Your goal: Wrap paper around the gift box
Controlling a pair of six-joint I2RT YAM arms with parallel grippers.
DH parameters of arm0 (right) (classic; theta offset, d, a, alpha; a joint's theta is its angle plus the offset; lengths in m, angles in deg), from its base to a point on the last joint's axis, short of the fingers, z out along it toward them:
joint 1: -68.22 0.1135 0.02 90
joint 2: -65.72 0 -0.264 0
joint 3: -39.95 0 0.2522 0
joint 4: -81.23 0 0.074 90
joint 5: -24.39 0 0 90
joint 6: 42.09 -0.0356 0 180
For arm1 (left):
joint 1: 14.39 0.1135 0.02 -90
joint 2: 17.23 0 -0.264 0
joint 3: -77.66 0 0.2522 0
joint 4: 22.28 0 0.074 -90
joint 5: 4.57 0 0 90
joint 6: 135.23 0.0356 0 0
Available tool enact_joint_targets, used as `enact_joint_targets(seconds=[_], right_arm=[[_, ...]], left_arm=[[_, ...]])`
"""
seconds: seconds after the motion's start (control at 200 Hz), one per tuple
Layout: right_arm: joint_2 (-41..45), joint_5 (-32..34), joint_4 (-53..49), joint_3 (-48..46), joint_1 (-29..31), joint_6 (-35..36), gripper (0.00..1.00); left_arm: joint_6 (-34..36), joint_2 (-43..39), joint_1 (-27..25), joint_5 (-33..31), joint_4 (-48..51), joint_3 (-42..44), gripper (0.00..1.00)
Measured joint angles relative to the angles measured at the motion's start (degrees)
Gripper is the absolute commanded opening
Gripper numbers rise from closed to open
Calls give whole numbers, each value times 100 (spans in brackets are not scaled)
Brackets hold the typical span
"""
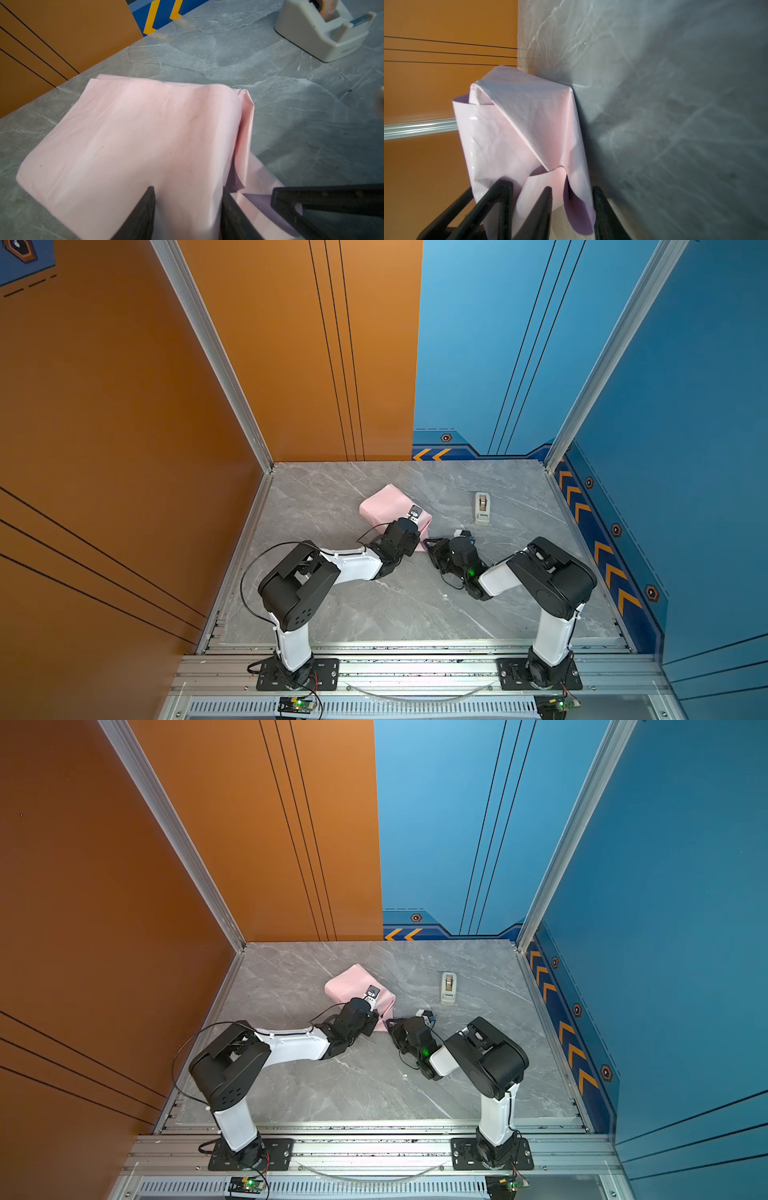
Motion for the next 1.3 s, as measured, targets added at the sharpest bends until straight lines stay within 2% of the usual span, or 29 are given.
enact_joint_targets(seconds=[0.145, 0.37, 0.701, 0.866, 1.122, 1.302], right_arm=[[2, -9, -76, 0, -9, 13, 14], [2, -70, -208, 28, -92, 42, 4], [2, -155, -382, 39, -201, 149, 2], [2, -164, -385, 61, -219, 181, 1], [2, -166, -385, 68, -219, 192, 0], [2, -177, -385, 70, -223, 221, 0]], left_arm=[[-2, -4, 4, 17, 22, -13, 50], [2, -59, 20, 162, 271, -111, 53], [48, -313, 83, 734, 1003, -275, 55], [48, -328, 216, 1106, 1228, -444, 53], [0, -319, 450, 1840, 1266, -752, 53], [-149, -269, 529, 2116, 1178, -837, 42]])
